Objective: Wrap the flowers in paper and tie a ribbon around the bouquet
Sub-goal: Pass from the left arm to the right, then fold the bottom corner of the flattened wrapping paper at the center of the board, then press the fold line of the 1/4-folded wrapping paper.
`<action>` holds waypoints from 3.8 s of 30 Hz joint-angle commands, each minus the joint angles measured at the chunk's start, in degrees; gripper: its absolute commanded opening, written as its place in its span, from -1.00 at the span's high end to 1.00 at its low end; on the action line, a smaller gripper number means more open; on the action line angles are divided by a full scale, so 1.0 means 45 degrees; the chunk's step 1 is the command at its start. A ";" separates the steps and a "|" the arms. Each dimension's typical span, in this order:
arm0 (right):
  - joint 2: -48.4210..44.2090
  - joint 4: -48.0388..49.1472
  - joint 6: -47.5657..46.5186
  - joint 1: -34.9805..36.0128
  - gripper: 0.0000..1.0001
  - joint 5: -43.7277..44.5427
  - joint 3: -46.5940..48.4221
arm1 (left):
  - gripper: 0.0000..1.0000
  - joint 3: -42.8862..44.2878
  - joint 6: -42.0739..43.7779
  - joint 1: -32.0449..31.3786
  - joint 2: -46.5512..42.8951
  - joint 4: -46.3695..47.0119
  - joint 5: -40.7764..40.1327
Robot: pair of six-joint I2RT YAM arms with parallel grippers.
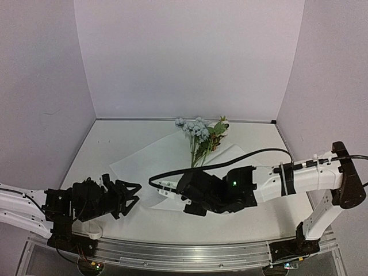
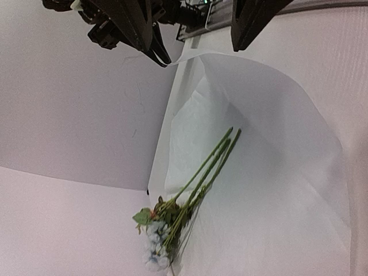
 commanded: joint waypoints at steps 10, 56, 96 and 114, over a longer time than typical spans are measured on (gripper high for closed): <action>0.2619 -0.2298 -0.0260 -0.3332 1.00 -0.3231 0.3807 | 0.21 0.3851 1.1837 0.0802 0.2717 -0.0302 -0.0131; 0.6991 -0.3396 0.0414 -0.6598 0.84 -0.5083 0.9211 | 0.64 0.7927 1.4945 0.5719 1.2777 0.0419 0.9015; -0.0246 -0.3614 1.0960 -0.5763 0.10 -0.6188 0.0071 | 0.75 1.0000 1.5096 0.6360 1.4697 -0.0349 0.9016; 0.2248 -0.2737 1.1284 -0.4493 0.48 -0.5780 0.1240 | 0.75 1.0282 1.5770 0.6442 1.4452 -0.0720 0.9294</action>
